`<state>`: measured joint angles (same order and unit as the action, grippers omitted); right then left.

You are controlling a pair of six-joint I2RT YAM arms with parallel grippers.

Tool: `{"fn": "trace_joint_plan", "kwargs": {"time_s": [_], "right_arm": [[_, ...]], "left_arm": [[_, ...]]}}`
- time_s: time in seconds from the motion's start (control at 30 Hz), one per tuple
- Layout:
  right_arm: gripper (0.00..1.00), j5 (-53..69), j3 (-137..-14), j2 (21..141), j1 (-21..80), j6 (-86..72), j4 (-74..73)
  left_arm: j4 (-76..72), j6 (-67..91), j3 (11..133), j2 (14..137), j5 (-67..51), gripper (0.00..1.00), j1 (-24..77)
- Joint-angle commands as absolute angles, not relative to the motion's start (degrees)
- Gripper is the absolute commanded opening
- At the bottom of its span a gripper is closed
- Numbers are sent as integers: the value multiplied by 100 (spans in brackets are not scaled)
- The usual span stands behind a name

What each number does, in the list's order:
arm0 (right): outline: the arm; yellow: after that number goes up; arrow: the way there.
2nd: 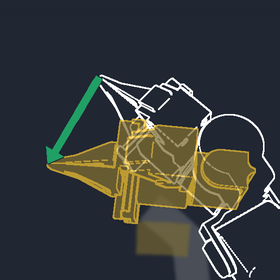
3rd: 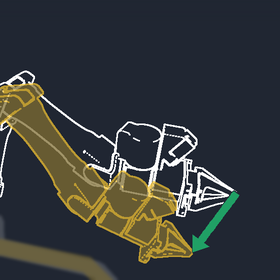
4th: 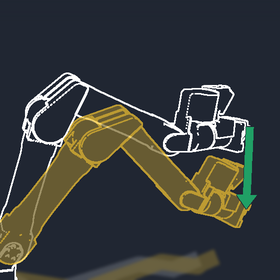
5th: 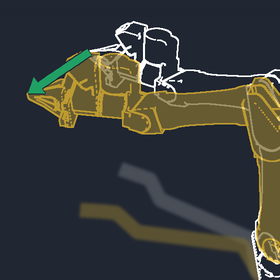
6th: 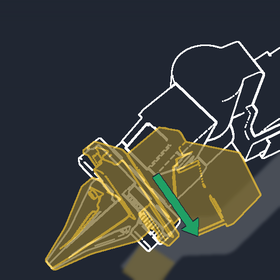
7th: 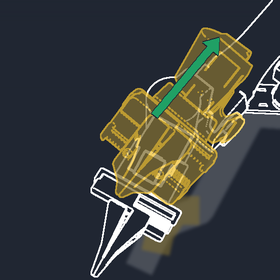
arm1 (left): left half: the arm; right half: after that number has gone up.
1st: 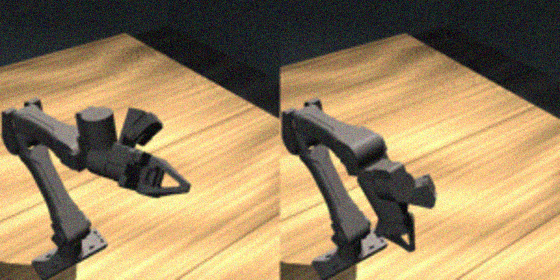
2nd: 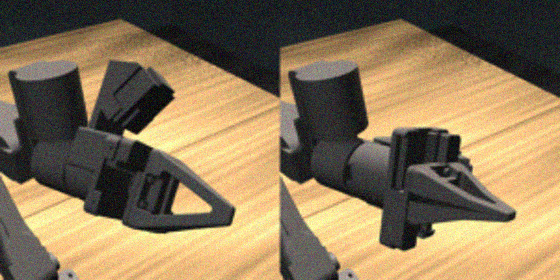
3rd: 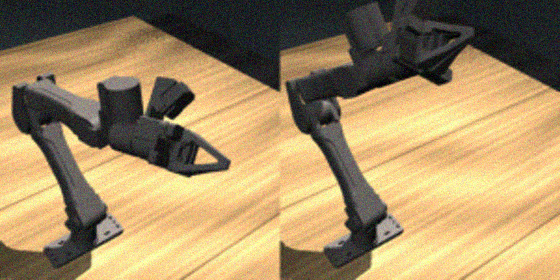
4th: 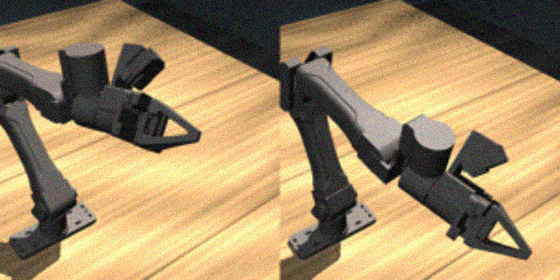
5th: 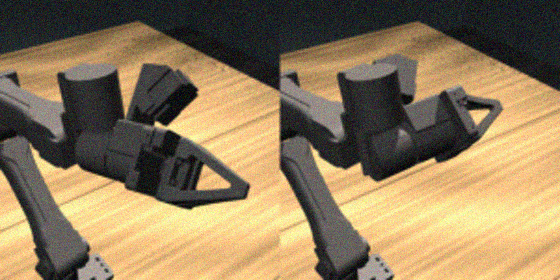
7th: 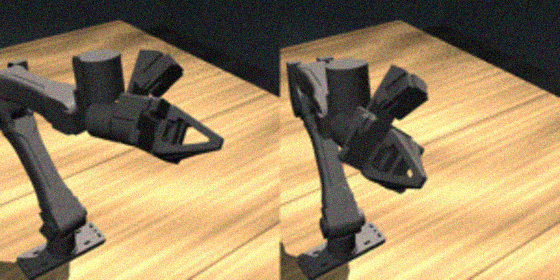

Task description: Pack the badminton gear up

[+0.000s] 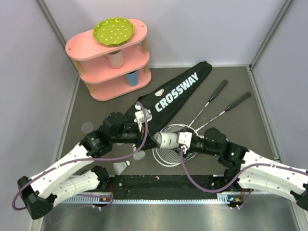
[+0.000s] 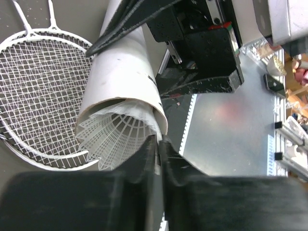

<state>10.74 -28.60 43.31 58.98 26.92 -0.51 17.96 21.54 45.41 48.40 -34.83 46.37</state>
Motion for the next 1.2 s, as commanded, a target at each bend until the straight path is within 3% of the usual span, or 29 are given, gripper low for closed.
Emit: {"fn": "trace_joint_plan", "kwargs": {"time_s": [0.0, 0.1, 0.2, 0.4, 0.67, 1.0, 1.17], "right_arm": [[20, 1380, -3085, 4201, 5985, 2487, 484], [19, 1380, -3068, 4114, 5977, 2470, 483], [19, 1424, -3006, 4069, 5985, 2531, 580], [19, 1468, -3059, 4157, 5985, 2444, 684], [19, 1213, -2988, 4008, 5985, 2311, 518], [19, 1371, -3305, 4385, 5985, 2391, 668], [19, 1310, -3164, 4368, 5985, 2320, 730]], "left_arm": [[1239, 2241, 4500, 4755, -3270, 25, 4693], [1108, 2268, 4334, 4387, -3191, 52, 4693], [906, 2382, 4184, 3965, -2954, 63, 4685], [695, 2672, 4140, 4087, -3436, 71, 4685], [607, 2988, 3981, 3542, -3005, 73, 4693], [-711, 3489, 3806, 4964, -3929, 76, 4711], [-811, 3472, 3744, 4791, -3798, 79, 4728]]}}
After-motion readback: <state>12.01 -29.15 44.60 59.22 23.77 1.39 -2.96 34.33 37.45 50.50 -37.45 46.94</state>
